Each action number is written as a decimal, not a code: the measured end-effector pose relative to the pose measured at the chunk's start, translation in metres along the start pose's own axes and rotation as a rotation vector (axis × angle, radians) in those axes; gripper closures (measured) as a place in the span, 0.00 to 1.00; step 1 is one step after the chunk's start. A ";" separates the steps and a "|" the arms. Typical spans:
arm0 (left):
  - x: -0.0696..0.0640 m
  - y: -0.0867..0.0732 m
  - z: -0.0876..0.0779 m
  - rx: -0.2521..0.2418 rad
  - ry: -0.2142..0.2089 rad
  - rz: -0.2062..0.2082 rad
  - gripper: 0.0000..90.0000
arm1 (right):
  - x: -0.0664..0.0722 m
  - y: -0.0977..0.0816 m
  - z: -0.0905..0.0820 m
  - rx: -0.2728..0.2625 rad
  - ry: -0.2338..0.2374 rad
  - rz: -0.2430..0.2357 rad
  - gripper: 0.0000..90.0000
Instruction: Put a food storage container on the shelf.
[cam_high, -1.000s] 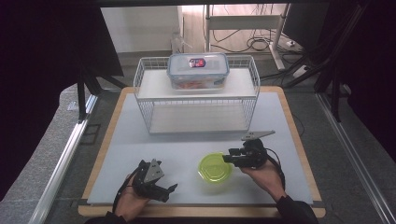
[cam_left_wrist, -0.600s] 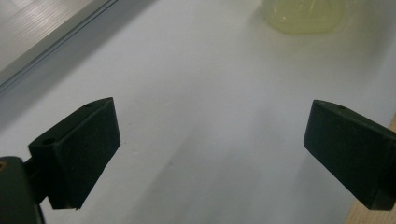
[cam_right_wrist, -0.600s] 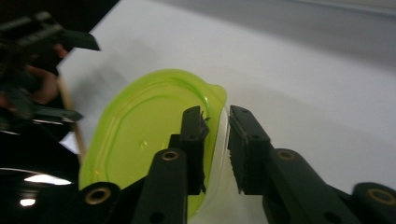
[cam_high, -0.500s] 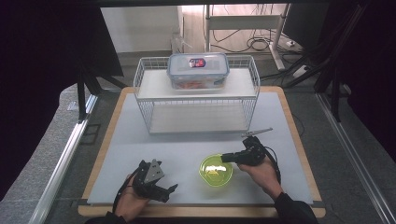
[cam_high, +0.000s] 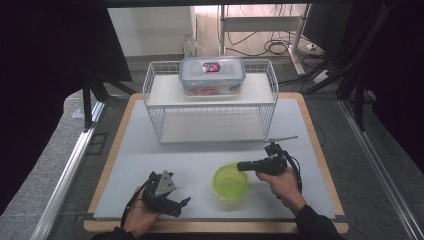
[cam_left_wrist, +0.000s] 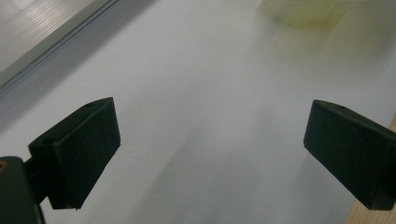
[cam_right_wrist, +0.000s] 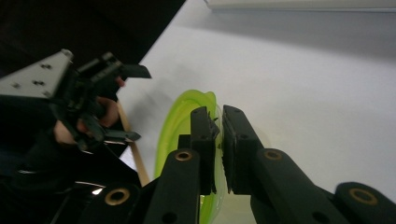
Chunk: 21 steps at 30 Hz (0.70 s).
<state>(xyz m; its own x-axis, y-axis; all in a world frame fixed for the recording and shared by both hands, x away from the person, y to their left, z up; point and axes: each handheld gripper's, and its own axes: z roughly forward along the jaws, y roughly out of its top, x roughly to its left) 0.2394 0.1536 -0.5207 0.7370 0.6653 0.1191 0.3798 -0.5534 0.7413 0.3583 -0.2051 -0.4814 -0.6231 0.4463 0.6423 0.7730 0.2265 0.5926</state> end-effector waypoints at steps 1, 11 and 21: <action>0.000 0.000 0.000 0.000 0.000 0.000 0.04 | 0.000 0.000 0.000 -0.002 0.004 0.004 0.93; 0.000 0.000 0.000 0.001 -0.002 -0.001 0.04 | 0.000 0.003 -0.008 -0.045 0.020 0.019 0.94; 0.002 0.001 -0.004 -0.043 -0.009 -0.018 0.03 | 0.015 0.024 -0.027 -0.132 0.057 0.001 0.93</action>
<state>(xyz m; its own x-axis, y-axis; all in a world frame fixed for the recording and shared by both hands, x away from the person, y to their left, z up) 0.2393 0.1566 -0.5173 0.7354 0.6702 0.1002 0.3685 -0.5196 0.7708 0.3643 -0.2166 -0.4449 -0.6313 0.3957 0.6670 0.7534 0.1090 0.6485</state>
